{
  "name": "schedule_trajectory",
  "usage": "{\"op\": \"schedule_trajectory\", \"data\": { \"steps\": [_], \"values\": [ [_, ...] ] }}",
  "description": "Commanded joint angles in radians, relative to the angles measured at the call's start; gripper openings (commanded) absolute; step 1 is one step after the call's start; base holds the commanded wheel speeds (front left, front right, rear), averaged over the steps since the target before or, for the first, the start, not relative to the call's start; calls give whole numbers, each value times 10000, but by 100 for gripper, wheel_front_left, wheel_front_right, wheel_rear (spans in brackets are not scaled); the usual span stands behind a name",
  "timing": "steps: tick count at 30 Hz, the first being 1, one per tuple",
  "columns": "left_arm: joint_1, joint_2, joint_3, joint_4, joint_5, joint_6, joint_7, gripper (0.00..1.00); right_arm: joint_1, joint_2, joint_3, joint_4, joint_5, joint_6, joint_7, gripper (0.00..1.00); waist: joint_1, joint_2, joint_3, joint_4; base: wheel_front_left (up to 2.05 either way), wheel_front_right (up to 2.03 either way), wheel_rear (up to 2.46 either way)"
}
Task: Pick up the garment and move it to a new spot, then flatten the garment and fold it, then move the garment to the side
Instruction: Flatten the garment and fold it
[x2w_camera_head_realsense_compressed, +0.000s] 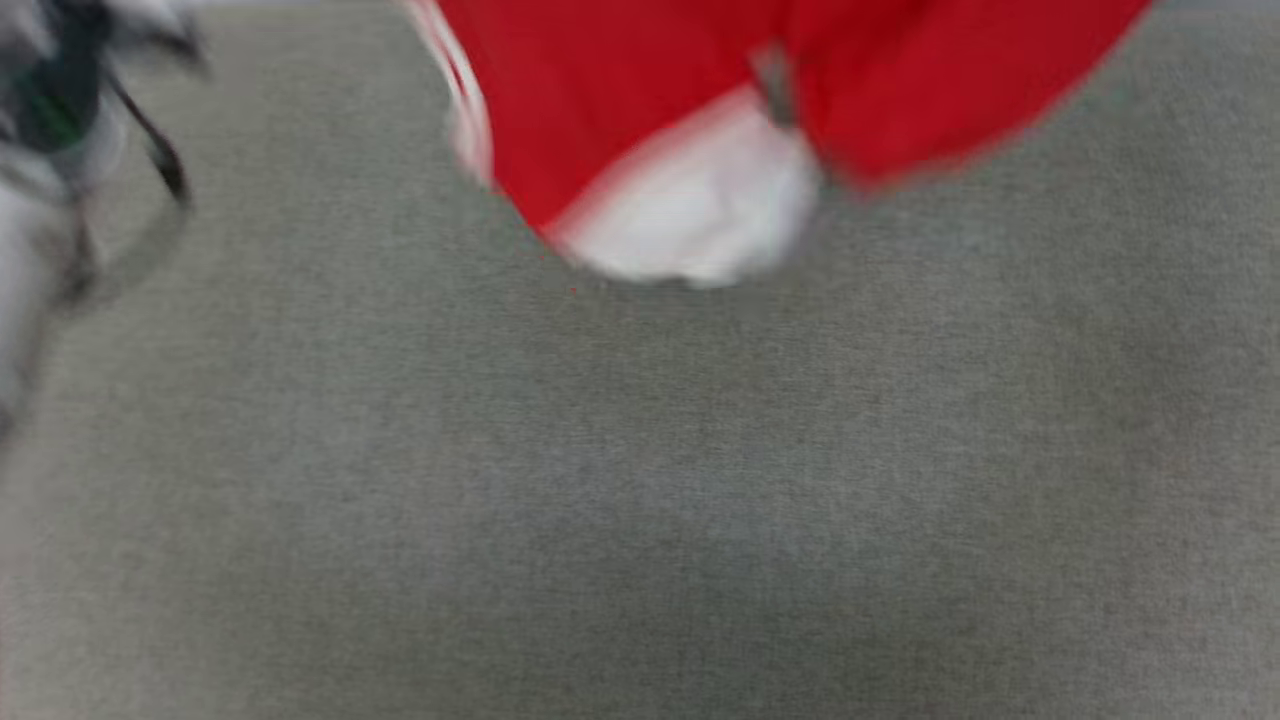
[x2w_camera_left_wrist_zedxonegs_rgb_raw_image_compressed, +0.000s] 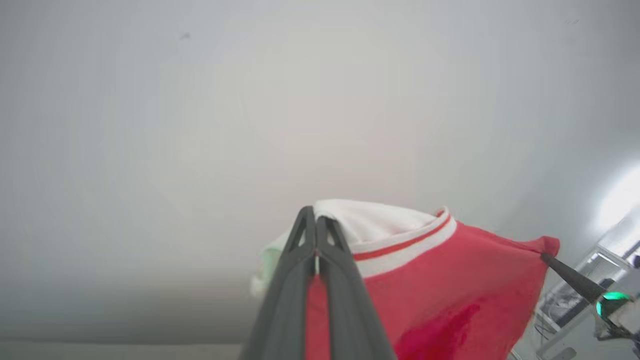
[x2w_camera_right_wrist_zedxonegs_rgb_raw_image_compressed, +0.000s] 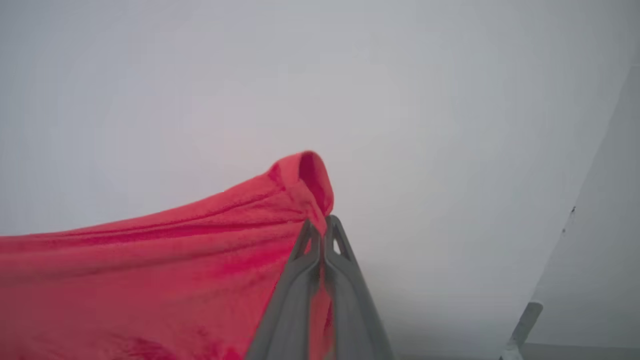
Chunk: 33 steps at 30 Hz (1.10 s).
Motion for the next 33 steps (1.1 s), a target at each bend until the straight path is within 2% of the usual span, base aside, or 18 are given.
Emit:
{"op": "schedule_trajectory", "data": {
  "steps": [1,5,8,12,16,21,26,29,31,33],
  "values": [
    [-455,23,107,280,132,39,-99,0,-317,3,-193,189,-153,-17,-278,0,0,0,279,-298,0,0,0],
    [-2292,-241,153,1542,648,-45,-500,0,-1571,297,-761,1248,-777,-20,-1405,0,0,0,400,-472,0,0,0],
    [-2660,-532,36,2065,625,-86,-548,0,-1813,516,-728,1908,-1011,-20,-1662,0,0,0,369,-526,0,0,0],
    [-1621,-749,-387,1632,265,-101,-595,0,-1085,692,-262,2283,-798,-15,-1587,0,0,0,307,-483,0,0,0],
    [137,-847,-653,685,-394,-107,-976,0,348,596,407,1929,-126,-15,-1441,0,0,0,211,-392,0,0,0],
    [2715,-522,-975,-891,-909,-109,-1434,0,2836,144,1260,436,1290,-14,-911,0,0,0,13,-336,0,0,0],
    [4823,-125,-1380,-1999,-598,-110,-1698,0,5731,-1052,2028,-2068,2530,-14,-238,0,0,0,-374,-206,0,0,0],
    [5906,117,-1396,-2718,-496,-110,-1759,0,7328,-1661,1900,-3514,3089,-12,155,0,0,0,-610,-228,0,0,0],
    [6553,408,-1537,-3168,-132,-110,-1778,0,8233,-1875,1625,-4312,3432,-12,460,0,0,0,-735,-316,0,0,0],
    [7209,490,-1265,-3657,-1,-111,-1778,0,9066,-2007,1253,-5013,3543,-12,701,0,0,0,-877,-379,0,0,0]
  ]
}}
